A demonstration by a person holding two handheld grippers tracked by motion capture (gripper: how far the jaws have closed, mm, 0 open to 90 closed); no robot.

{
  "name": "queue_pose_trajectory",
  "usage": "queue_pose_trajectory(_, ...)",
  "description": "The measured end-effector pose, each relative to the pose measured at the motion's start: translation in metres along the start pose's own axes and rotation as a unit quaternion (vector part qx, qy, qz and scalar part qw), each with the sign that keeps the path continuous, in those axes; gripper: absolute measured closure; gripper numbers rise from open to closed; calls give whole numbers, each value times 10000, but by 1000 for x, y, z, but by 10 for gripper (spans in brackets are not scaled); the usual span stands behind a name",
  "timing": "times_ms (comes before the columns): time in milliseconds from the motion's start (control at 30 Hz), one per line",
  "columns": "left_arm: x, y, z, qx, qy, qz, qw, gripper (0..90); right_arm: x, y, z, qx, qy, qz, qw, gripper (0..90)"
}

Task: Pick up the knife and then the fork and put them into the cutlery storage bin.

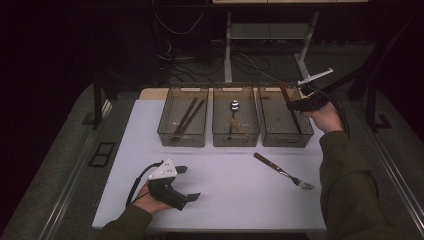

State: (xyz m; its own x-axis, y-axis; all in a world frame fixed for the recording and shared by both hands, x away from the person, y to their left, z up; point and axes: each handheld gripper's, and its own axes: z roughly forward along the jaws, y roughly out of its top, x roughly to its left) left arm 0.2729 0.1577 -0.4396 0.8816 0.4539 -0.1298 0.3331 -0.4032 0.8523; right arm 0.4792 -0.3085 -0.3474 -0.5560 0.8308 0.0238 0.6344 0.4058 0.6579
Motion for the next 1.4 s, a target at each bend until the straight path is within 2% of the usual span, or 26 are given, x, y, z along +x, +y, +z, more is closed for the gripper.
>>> queue_pose_trajectory(700,-1,0,0,15,-20,15,10000,0,-2,-16,19,458,-95,-42,9989,773)
queue_pose_trajectory(833,-1,0,0,9,-23,10,10000,0,-2,-16,21,439,-93,-40,9990,771)
queue_pose_trajectory(900,-1,0,0,15,-26,24,10000,0,-2,-16,22,478,-111,-21,9988,757)
queue_pose_trajectory(933,-1,0,0,4,-27,18,10000,0,-1,-15,23,505,-129,4,9986,707)
queue_pose_trajectory(1000,-1,1,0,0,-27,24,10000,0,-1,-15,25,490,-194,24,9986,619)
queue_pose_trajectory(1233,-1,1,0,-6,-46,30,10000,0,0,-15,20,330,-160,90,9993,567)
queue_pose_trajectory(1400,-1,1,0,-6,-43,24,10000,0,6,-16,5,85,-111,175,9997,531)
